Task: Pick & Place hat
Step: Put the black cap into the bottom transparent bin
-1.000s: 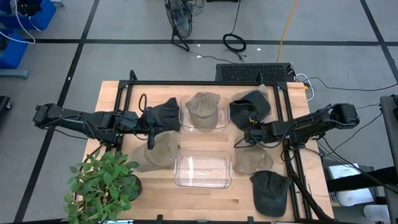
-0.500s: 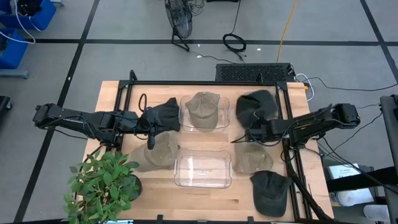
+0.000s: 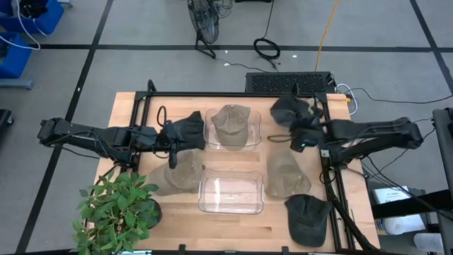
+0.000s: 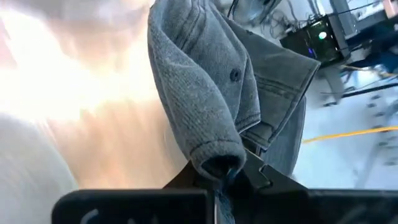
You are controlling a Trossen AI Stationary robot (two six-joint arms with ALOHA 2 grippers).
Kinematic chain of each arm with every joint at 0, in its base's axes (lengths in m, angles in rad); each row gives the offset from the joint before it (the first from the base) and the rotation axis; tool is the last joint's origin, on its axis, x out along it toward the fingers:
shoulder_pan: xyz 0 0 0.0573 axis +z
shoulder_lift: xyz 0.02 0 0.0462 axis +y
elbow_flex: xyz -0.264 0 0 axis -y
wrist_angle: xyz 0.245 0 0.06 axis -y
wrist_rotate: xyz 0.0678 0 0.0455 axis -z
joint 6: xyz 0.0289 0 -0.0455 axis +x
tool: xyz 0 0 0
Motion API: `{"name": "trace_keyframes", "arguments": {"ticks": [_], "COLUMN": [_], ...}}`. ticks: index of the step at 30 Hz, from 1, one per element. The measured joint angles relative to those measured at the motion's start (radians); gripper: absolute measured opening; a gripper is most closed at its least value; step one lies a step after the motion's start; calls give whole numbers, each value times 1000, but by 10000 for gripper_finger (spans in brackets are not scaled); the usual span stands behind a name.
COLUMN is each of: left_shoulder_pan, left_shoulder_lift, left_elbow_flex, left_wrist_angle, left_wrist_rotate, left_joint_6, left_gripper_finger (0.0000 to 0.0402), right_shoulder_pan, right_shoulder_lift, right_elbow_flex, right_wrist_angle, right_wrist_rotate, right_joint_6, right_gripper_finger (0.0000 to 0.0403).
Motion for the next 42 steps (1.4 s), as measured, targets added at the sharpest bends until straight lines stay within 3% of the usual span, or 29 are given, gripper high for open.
{"name": "trace_keyframes", "arguments": {"ticks": [4,7,13,18,23,33,38,42], "left_shoulder_pan": [0,0,0,0,0,0,0,0], "left_shoulder_lift": [0,0,0,0,0,0,0,0], "left_elbow_flex": [0,0,0,0,0,0,0,0], "left_wrist_angle": [0,0,0,-1,-1,-18,-17,-17], "left_wrist_rotate": [-4,-16,-19,14,35,64,64,64], "left_joint_6": [1,13,48,38,53,143,190,197], "left_gripper_finger": [9,18,5,11,6,11,4,11], "right_shoulder_pan": [0,0,0,0,29,194,258,294], "right_shoulder_lift": [-55,-98,-149,-144,-138,-85,29,135], "right_elbow_flex": [90,119,119,110,19,-263,-382,-418], "right_wrist_angle": [55,194,529,672,858,1390,1717,1828], "right_wrist_rotate": [-1,-62,-281,-492,-650,-704,-697,-677], "right_joint_6": [61,35,-67,-90,-47,78,121,155], "right_gripper_finger": [9,9,9,10,12,9,9,9]}}
